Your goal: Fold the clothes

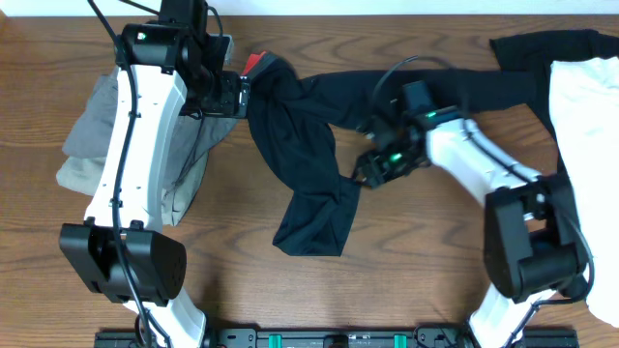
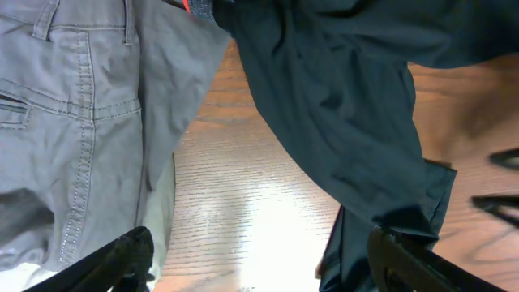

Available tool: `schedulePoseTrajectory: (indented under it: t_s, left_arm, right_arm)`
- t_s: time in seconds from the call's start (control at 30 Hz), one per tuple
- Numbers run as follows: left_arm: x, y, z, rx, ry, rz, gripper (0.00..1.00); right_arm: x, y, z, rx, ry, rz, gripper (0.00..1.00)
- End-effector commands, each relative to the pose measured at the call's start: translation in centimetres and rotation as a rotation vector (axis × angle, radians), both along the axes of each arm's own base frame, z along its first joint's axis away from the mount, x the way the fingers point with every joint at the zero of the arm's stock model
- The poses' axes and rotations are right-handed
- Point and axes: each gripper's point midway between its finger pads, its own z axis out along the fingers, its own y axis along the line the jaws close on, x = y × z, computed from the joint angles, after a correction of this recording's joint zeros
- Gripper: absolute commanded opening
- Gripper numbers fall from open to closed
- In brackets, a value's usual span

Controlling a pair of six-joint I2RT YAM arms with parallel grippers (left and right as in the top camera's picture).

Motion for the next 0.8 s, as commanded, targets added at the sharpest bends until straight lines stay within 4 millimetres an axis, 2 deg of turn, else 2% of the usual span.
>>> schedulePoseTrajectory:
  t_s: [0.0,0.07,0.17,0.23,0.33,0.53,0.67,0.77]
  left_arm:
    - [0.0,0.3,-0.6,0.011,0.017,0.004,0.87]
    - [0.0,0.3,-0.6,0.011,0.017,0.004,0.87]
    - [0.0,0.3,-0.6,0.011,0.018,0.004,0.87]
    - [-0.1,0.3,-0.6,0.011,0.018,0.004,0.87]
    - [-0.1,0.3,-0.6,0.012,0.022,0.004,0.87]
    - [-0.1,0.3,-0.6,0.012,0.022,0.004,0.87]
    - [-0.1,0.3,-0.6,0.012,0.022,0.004,0.87]
    - [-0.2,0.3,-0.6,0.012,0.026,0.004,0.87]
  right_arm:
    - [-1.7,2.5,0.4,0.033,-0.041,0.143,0.59]
    - [-2.6,3.5,0.4,0.039,-0.049,0.2,0.59]
    - [-3.5,4.4,0.2,0.034,-0.047,0.235,0.66]
    - [-4.0,4.6,0.0,0.03,-0.04,0.248,0.7]
    - [-4.6,4.5,-0.4,0.024,-0.023,0.249,0.71]
    - [-5.5,5.3,0.1,0.101,0.006,0.274,0.66]
    - [-5.8,5.7,0.4,0.132,-0.001,0.305,0.57]
    - [-6.5,6.2,1.0,0.192,-0.007,0.364,0.68]
